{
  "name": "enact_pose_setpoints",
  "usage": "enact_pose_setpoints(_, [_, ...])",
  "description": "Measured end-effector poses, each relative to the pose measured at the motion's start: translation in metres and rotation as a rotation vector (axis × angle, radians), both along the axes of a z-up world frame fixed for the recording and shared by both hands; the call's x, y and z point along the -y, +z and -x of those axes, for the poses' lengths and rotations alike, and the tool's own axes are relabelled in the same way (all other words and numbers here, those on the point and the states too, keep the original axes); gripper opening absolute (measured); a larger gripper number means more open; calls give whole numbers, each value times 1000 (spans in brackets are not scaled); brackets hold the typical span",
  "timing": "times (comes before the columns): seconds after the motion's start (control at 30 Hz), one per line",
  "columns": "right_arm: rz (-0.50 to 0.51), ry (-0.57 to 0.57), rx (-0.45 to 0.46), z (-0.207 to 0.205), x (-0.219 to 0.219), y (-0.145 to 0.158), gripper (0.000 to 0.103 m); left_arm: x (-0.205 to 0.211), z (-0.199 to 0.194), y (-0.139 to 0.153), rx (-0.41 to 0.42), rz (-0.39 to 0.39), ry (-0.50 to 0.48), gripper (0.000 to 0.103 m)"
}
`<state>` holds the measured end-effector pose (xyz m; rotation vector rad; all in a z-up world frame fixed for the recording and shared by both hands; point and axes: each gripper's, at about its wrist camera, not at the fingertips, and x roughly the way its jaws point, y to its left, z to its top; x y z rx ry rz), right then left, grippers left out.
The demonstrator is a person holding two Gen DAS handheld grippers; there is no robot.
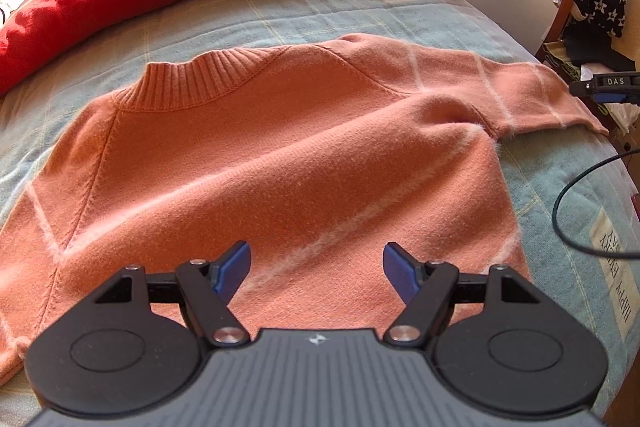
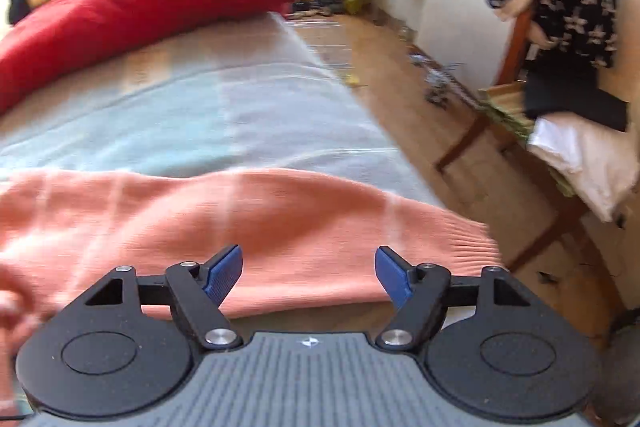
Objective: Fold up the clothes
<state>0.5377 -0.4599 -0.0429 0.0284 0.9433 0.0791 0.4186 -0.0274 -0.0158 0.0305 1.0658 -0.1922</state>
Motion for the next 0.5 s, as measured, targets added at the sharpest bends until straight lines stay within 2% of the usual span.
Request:
enact_pose_setpoints(0.13, [-206,201,-28,4,-69,9,78,-13,9,1,3,6,26,74])
enact_pose_setpoints(0.23, [-291,381,-71,14,-124,12,78,-24,20,-3,-12,11,45,74])
enact_pose_setpoints(0.37, [-325,534,-154,37,-176,2,78,-43,39,-17,-60,35,82,78])
enact_pose_setpoints(0.43, [-299,552,-216,48,-191,-9,79,-55,48,-16,-52,89,109,79])
enact_pose_setpoints(0.5, [-257,536,-236,59,-195,-13,79,-66,55,-13,-47,133,131,79])
